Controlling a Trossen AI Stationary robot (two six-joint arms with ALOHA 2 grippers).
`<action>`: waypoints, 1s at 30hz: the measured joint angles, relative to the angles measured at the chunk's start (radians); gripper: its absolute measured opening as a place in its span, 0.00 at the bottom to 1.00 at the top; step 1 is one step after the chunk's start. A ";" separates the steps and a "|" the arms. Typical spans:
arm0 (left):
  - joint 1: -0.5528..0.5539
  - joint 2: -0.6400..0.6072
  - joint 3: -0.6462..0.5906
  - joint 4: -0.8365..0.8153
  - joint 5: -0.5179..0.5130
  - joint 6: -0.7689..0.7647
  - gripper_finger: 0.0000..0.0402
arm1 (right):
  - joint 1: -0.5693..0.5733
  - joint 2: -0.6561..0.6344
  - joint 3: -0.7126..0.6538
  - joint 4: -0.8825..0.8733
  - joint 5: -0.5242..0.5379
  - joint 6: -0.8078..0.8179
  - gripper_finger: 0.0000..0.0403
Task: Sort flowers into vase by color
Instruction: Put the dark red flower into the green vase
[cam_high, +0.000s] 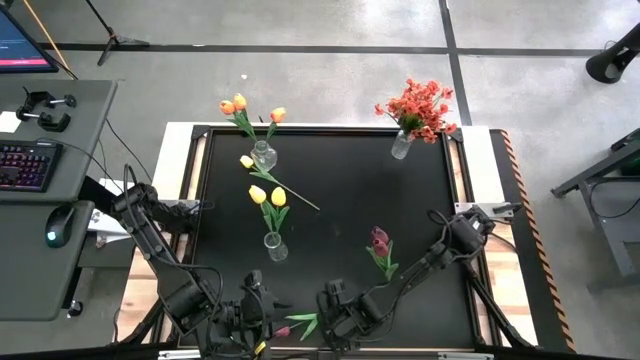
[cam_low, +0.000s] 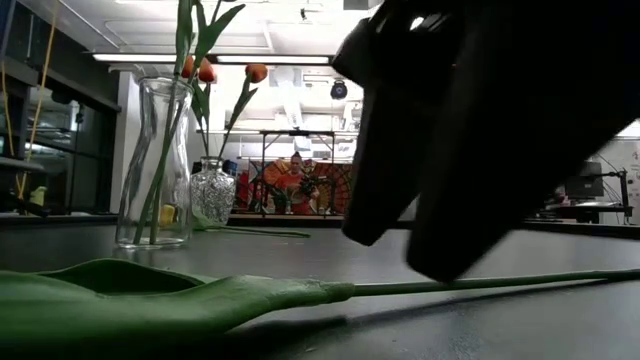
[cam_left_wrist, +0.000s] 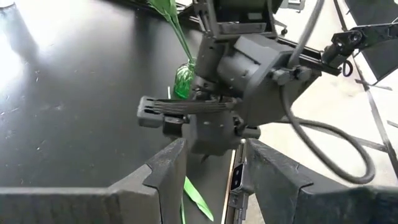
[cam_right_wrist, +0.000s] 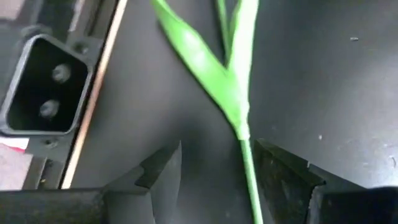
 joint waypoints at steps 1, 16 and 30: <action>0.000 0.000 0.000 0.001 0.000 0.000 0.38 | -0.006 0.000 0.000 0.000 -0.007 0.002 0.47; 0.000 0.000 0.000 0.008 -0.008 -0.001 0.38 | -0.027 0.069 0.011 0.032 -0.052 -0.002 0.16; -0.036 -0.106 0.069 0.036 -0.185 0.216 0.38 | -0.039 0.045 0.206 -0.147 0.032 -0.053 0.00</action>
